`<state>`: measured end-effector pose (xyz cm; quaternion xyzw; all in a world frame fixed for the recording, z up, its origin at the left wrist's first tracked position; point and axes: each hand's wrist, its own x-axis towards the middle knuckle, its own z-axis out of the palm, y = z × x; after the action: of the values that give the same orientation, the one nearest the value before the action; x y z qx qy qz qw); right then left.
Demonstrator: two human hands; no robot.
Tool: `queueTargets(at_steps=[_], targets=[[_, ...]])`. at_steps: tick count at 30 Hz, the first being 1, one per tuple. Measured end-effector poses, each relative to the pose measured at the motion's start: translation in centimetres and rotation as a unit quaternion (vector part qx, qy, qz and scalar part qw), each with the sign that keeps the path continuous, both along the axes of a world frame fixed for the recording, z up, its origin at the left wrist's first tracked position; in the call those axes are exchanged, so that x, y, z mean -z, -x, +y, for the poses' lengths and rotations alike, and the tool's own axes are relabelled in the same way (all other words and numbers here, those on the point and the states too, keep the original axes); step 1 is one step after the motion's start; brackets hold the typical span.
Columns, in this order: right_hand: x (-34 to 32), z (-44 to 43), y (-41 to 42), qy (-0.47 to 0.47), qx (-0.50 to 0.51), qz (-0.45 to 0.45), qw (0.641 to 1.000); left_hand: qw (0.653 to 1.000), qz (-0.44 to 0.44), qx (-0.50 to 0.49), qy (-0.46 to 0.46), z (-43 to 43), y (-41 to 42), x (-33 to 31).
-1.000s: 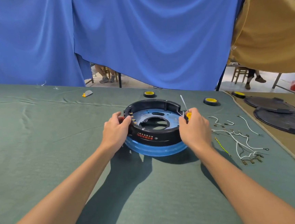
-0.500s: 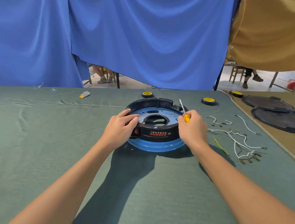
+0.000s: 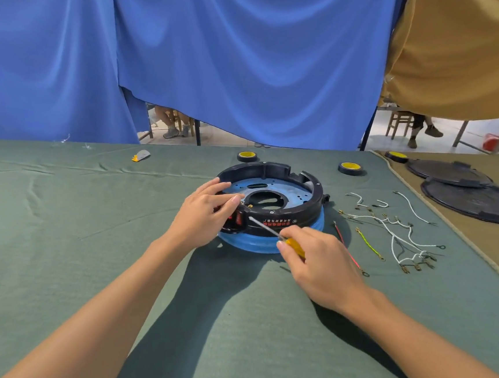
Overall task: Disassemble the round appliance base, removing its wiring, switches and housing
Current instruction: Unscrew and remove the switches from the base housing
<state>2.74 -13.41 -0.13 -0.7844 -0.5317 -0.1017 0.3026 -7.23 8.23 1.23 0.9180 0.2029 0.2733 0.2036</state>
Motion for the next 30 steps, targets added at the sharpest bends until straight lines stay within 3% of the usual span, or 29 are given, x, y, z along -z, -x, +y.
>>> queueTargets(at_steps=[8, 15, 26, 30], targets=[[0.6, 0.6, 0.5, 0.035, 0.013, -0.031, 0.999, 0.997, 0.060, 0.038, 0.026, -0.6, 0.2, -0.9], [0.5, 0.3, 1.5, 0.065, 0.033, -0.078, 0.994, 0.999, 0.025, 0.005, -0.024, -1.2, -0.7, -1.0], [-1.8, 0.2, 3.6, 0.146, 0.105, -0.193, 0.964, 0.999, -0.009, 0.003, 0.040, -2.3, -1.1, -1.2], [-2.4, 0.8, 1.8, 0.123, 0.065, -0.149, 0.979, 0.998, -0.022, 0.001, 0.057, -2.5, -1.0, -1.2]])
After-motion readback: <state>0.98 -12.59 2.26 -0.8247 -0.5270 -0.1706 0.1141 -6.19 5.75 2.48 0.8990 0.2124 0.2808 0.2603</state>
